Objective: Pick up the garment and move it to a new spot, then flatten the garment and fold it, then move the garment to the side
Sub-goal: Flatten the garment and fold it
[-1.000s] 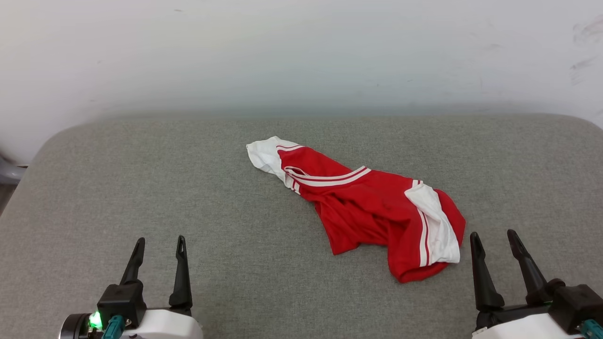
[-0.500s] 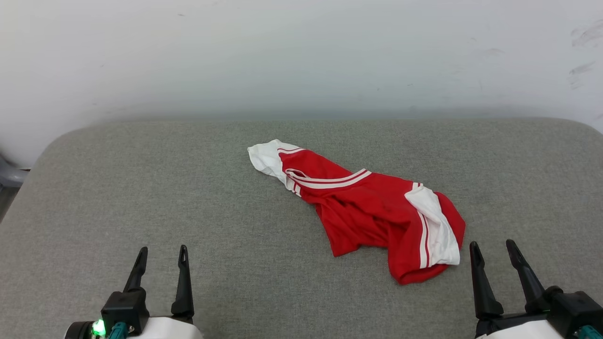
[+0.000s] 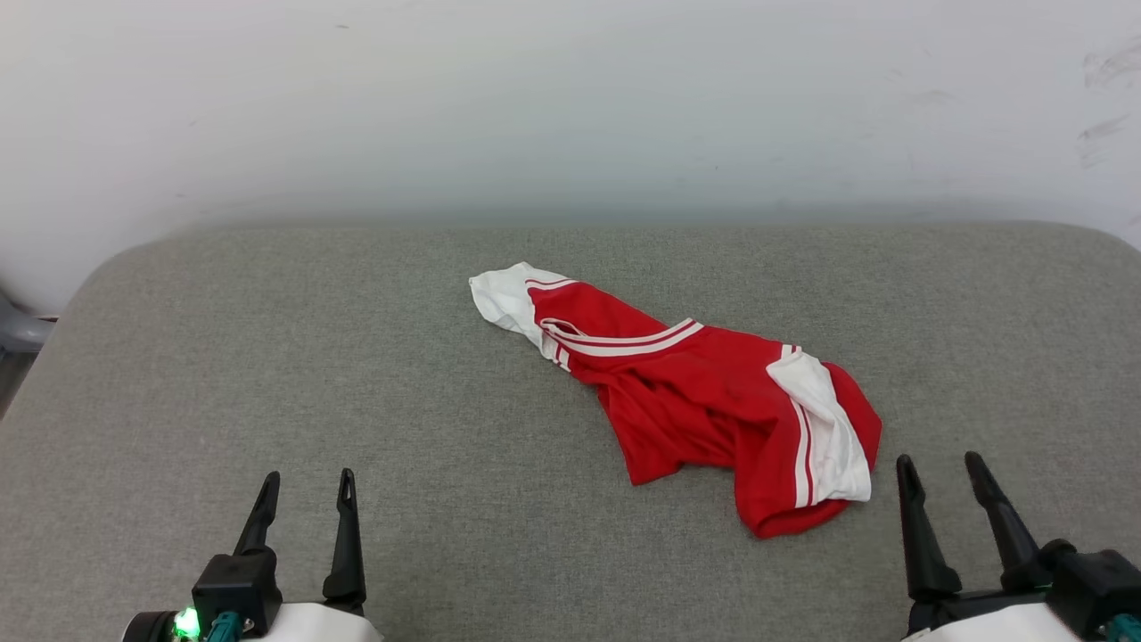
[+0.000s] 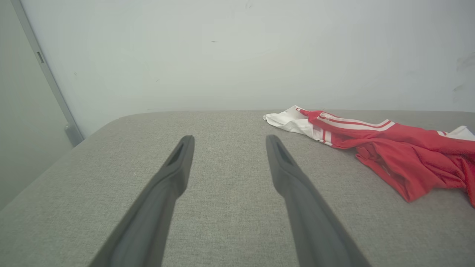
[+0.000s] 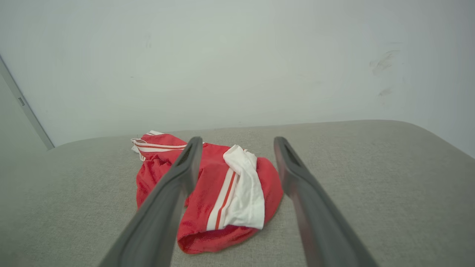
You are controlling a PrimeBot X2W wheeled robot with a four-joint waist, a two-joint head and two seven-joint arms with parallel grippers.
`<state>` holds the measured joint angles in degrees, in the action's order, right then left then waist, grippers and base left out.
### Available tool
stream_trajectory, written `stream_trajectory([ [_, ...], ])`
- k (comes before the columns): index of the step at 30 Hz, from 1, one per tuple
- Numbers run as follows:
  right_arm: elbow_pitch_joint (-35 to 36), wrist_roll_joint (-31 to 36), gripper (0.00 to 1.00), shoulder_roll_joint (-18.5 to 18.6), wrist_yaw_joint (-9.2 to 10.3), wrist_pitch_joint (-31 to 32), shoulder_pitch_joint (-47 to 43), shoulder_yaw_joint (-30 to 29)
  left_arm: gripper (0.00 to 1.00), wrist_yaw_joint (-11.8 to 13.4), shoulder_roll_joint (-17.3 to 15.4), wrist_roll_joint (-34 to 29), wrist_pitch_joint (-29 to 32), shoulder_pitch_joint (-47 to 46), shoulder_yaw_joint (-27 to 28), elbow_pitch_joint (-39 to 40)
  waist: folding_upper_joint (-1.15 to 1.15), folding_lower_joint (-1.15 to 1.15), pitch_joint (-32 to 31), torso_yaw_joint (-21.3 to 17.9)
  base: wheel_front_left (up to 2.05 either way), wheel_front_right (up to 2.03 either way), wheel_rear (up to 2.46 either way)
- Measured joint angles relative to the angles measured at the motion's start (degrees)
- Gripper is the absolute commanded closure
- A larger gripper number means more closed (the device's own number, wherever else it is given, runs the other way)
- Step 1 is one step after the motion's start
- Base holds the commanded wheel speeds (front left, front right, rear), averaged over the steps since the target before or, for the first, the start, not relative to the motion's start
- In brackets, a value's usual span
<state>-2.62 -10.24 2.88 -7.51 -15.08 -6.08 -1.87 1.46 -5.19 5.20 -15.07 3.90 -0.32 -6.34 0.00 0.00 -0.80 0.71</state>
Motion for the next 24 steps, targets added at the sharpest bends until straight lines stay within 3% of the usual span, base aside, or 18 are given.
stream_trajectory([
  [9, 1.5, 2.4, 0.00, 0.7, 0.00, 0.0, 8.5, -3.3, 0.00, -0.6, 0.7, -1.0, 0.0, -0.4, 0.5, -0.1, 0.00, 0.00, 0.5, 0.3, 0.00, 0.00, 0.00],
  [17, 0.4, -0.6, 0.00, 10.0, 0.00, 0.0, 20.0, -2.7, 0.00, -1.0, 1.3, -1.5, 0.0, -1.6, 0.3, 0.1, 0.00, 0.00, 2.2, 1.2, 0.00, 0.00, 0.00],
  [20, -2.5, -3.1, 0.00, 14.9, 0.01, 0.8, 24.4, 0.5, 0.00, -1.2, 1.5, -1.5, 0.0, -2.4, 0.3, 0.4, 0.00, 0.00, 3.4, 1.5, 0.00, 0.00, 0.00],
  [24, -4.6, -8.1, 0.00, 21.2, 0.00, 6.8, 29.8, 7.2, 0.00, -1.2, 1.7, -1.5, 0.0, -3.2, 0.3, 0.6, 0.00, 0.00, 5.0, 1.8, 0.00, 0.00, 0.00],
])
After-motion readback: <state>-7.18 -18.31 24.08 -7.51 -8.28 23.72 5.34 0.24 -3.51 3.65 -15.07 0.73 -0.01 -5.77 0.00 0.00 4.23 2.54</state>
